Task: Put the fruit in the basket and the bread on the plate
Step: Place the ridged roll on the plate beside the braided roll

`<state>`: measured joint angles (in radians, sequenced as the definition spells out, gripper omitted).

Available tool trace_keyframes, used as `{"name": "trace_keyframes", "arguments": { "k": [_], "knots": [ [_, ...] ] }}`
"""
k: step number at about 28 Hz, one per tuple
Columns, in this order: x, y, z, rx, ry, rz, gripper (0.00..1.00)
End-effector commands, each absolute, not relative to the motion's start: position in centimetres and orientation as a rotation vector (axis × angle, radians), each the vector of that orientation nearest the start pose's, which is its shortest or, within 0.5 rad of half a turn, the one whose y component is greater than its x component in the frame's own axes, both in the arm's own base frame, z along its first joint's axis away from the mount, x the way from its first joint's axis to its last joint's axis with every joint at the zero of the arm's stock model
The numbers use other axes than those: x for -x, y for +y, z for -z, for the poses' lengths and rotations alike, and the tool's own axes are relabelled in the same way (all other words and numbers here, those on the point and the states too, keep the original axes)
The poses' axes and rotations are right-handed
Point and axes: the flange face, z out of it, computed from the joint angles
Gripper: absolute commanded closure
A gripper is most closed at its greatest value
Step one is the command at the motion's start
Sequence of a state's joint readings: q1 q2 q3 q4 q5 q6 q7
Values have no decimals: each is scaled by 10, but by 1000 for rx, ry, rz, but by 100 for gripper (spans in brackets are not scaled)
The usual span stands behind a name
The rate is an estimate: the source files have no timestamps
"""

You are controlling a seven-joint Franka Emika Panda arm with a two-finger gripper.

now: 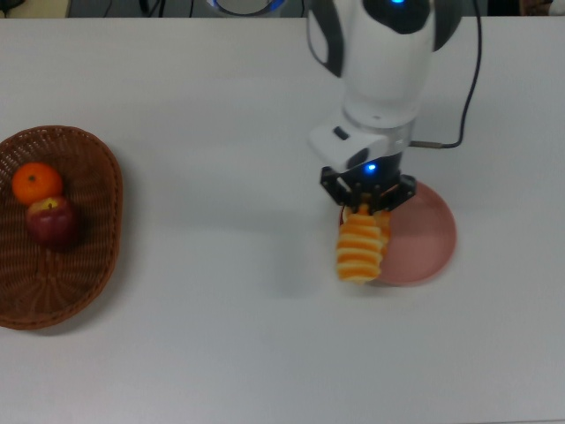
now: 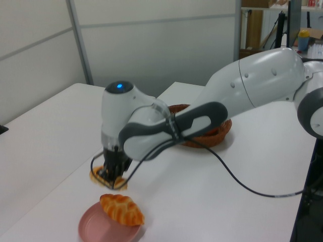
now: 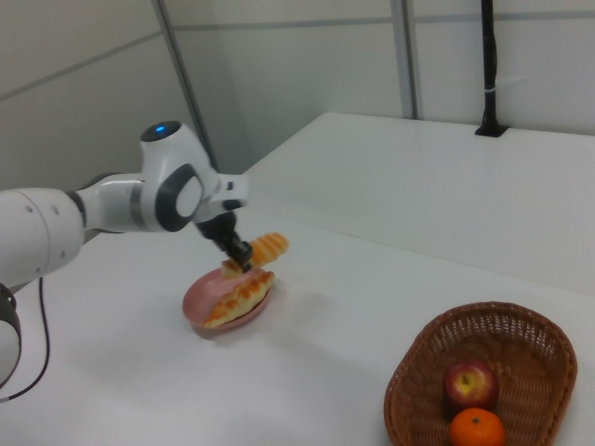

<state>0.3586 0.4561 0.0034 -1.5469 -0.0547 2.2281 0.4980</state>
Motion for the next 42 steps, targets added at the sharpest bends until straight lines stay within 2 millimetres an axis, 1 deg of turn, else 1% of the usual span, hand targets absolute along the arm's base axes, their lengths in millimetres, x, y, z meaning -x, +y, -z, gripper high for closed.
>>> {"name": "trace_keyframes", "arguments": {
  "k": [1,4,5,8,10,13,14,16,17,18,19,20,21,26,31,33,36,38,40,41,42],
  "knots": [
    [-633,274,-398,3107,130,277,99],
    [-626,290,-395,3110,87,272,99],
    [-625,292,-396,3110,82,274,99],
    [-619,298,-389,3127,51,265,99],
    [-614,307,-386,3144,11,271,98],
    [-614,310,-370,3169,-14,255,96],
    [-615,310,-367,3172,-16,252,93],
    [-615,310,-360,3178,-20,243,83],
    [-615,311,-358,3193,-45,253,65],
    [-615,311,-358,3201,-53,261,44],
    [-615,311,-359,3208,-63,269,20],
    [-615,311,-358,3213,-66,271,5],
    [-615,311,-358,3217,-74,276,0],
    [-613,315,-365,3217,-79,291,0],
    [-610,320,-380,3196,-28,320,0],
    [-608,322,-393,3182,-30,341,0],
    [-603,321,-413,3178,-19,337,0],
    [-602,320,-433,3169,-10,358,0],
    [-600,316,-448,3170,-1,358,0],
    [-600,308,-464,3169,16,367,0],
    [-600,301,-473,3167,32,373,0]
  ]
}}
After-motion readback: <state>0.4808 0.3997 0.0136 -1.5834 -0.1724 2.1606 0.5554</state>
